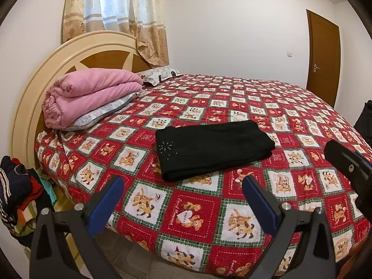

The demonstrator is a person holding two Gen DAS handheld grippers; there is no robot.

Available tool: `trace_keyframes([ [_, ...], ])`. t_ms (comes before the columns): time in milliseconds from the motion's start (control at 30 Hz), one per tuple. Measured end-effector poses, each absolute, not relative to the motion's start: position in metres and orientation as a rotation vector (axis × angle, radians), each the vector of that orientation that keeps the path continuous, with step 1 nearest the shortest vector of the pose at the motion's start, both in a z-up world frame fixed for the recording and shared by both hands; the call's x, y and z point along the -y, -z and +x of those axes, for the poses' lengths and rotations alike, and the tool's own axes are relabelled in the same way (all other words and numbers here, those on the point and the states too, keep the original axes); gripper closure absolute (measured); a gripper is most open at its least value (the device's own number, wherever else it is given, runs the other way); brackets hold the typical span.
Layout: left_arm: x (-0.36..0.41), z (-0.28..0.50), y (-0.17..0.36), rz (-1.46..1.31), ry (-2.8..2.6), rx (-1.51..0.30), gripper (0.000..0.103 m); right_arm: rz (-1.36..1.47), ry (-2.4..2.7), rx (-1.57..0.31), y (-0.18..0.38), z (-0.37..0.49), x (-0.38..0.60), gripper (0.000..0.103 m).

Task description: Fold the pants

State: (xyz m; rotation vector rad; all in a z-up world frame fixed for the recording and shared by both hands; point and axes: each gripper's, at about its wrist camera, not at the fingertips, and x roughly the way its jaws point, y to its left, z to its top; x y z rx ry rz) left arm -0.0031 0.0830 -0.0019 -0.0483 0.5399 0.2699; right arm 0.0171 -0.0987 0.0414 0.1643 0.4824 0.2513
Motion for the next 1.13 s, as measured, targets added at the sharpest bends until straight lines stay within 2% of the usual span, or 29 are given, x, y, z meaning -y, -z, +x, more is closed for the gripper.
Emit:
trace_keyframes([
  [800, -0.093, -0.005, -0.008, -0.025, -0.307, -0.482, 0.0, 0.161, -0.242, -0.484, -0.039, 0.02, 0.102, 0.013],
  [1133, -0.091, 0.001, -0.005, -0.013, -0.296, -0.514, 0.0, 0.163, -0.244, -0.49, -0.037, 0.02, 0.101, 0.013],
])
